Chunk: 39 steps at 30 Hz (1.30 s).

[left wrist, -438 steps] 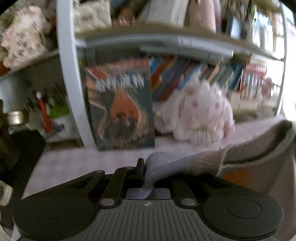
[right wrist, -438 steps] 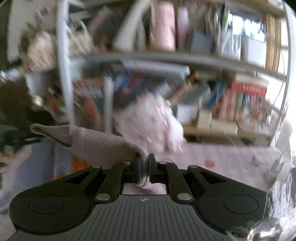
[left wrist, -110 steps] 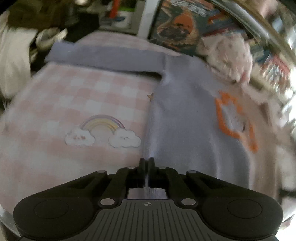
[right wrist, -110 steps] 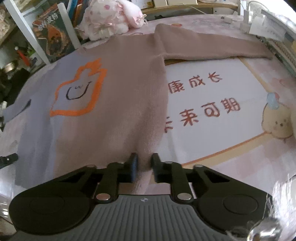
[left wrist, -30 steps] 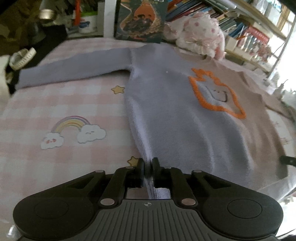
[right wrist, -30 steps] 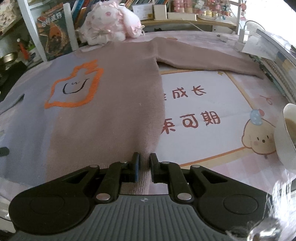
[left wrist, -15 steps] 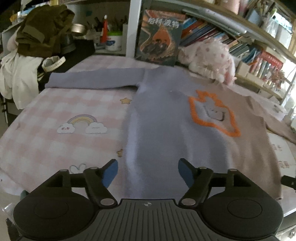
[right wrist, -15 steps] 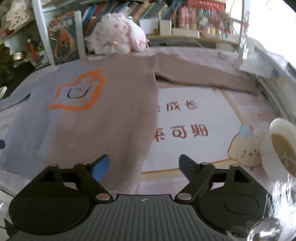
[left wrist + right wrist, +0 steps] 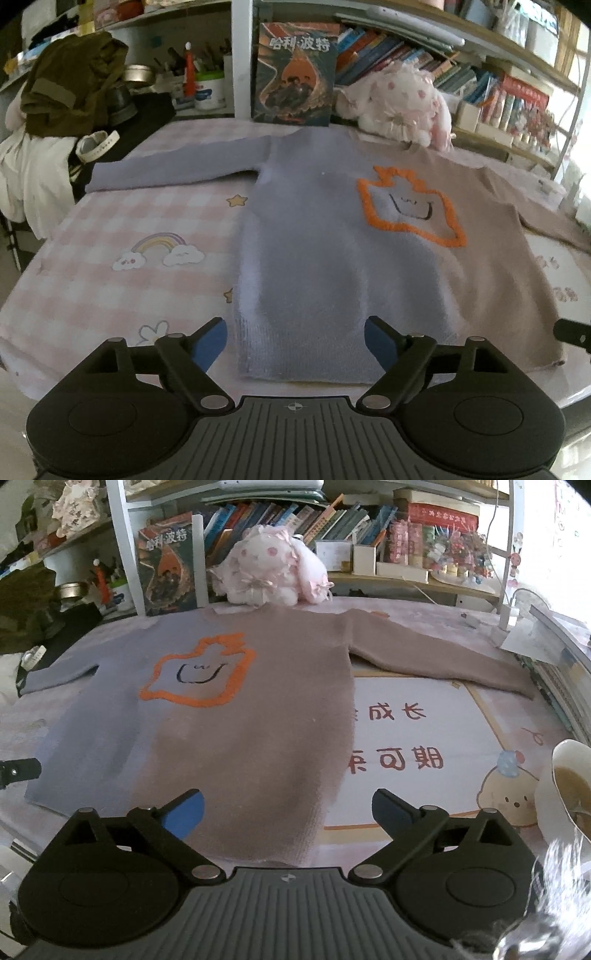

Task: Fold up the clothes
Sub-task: 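Move the open left gripper to the lavender sleeve cuff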

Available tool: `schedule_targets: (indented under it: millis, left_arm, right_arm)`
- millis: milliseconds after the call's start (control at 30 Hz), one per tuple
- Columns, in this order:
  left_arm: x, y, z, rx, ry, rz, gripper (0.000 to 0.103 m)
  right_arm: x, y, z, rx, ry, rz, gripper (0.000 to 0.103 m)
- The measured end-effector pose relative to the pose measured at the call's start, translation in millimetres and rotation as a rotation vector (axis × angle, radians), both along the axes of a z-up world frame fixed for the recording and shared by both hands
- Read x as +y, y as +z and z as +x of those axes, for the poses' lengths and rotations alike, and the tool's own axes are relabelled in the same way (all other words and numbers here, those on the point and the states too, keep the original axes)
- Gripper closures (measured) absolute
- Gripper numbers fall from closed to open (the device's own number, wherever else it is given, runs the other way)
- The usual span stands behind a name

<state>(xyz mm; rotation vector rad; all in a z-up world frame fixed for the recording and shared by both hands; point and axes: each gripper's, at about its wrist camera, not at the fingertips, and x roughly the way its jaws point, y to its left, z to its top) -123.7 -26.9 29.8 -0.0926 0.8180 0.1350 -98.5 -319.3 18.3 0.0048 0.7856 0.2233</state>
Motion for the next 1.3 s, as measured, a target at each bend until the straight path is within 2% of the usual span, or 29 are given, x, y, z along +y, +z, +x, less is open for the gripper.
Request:
schedule_targets:
  millis: [167, 367, 567, 667, 967, 1300]
  left_arm:
    - [1.5, -6.6, 6.1, 0.015, -0.070, 0.012, 0.019]
    - [10.2, -12.9, 21.0, 0.036, -0.216, 0.043, 0.019]
    - [38.9, -9.1, 40.0, 0.021, -0.320, 0.047, 0.019]
    - [59.8, -9.5, 48.1, 0.020, -0.342, 0.036, 0.019]
    - [136.2, -13.5, 69.2, 0.009, -0.310, -0.006, 0.018]
    - [226.8, -19.4, 94.6, -0.008, -0.111, -0.077, 0.019]
  right_arm:
    - [9.9, -3.4, -1.3, 0.025, -0.027, -0.015, 0.005]
    - [27.9, -6.1, -3.3, 0.039, -0.098, -0.044, 0.005]
    - [57.8, -1.6, -8.7, 0.036, -0.203, -0.051, 0.004]
    - [77.7, -0.7, -9.2, 0.040, -0.238, -0.056, 0.004]
    - [142.5, -1.9, -3.6, 0.042, -0.262, -0.078, 0.004]
    - [194.0, -2.2, 18.6, 0.019, -0.247, -0.107, 0.004]
